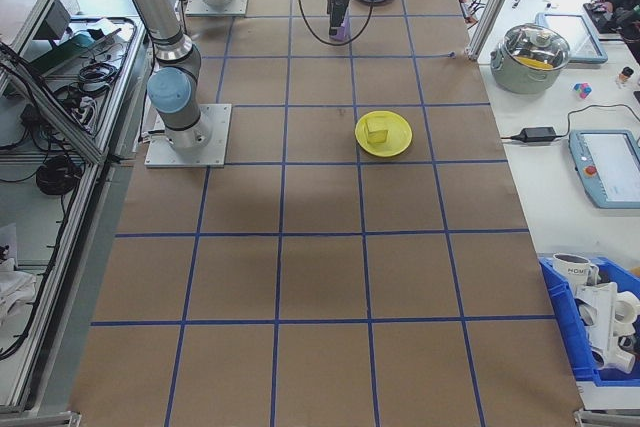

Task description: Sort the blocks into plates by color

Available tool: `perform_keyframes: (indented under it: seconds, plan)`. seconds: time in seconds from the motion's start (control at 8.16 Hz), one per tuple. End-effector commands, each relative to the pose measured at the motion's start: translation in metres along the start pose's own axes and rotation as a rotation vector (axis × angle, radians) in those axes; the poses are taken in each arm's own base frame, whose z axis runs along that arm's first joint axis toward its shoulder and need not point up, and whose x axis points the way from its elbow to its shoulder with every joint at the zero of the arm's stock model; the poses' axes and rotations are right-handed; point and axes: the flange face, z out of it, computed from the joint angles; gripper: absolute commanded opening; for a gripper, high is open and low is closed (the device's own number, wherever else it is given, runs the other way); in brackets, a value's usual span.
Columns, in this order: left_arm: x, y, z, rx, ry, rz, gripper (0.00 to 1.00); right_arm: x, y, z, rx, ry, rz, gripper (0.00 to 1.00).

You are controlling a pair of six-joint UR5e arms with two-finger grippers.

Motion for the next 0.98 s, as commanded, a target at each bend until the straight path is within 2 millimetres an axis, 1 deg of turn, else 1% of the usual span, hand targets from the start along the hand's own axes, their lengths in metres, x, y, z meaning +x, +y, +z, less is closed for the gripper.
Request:
perform_keyframes:
  seconds: [0.0, 0.25, 0.37, 0.61, 0.86]
  plan:
    - [-0.001, 0.006, 0.019, -0.04, -0.004, 0.002, 1.0, -0.001, 0.0, -0.001, 0.004, -0.017, 0.011, 1.0]
    - [-0.002, 0.007, 0.02, -0.041, -0.015, -0.007, 1.0, 0.001, -0.003, -0.002, 0.01, -0.001, -0.006, 1.0]
    - [-0.002, 0.006, 0.026, -0.054, -0.015, -0.006, 1.0, 0.003, -0.002, -0.003, 0.013, 0.009, -0.006, 1.0]
    - [-0.004, 0.0, 0.049, -0.09, -0.013, -0.009, 1.0, 0.002, -0.002, 0.0, 0.007, 0.013, 0.007, 1.0]
    - [-0.004, -0.002, 0.048, -0.083, -0.013, -0.01, 1.0, 0.002, -0.002, 0.0, 0.007, 0.015, 0.002, 1.0]
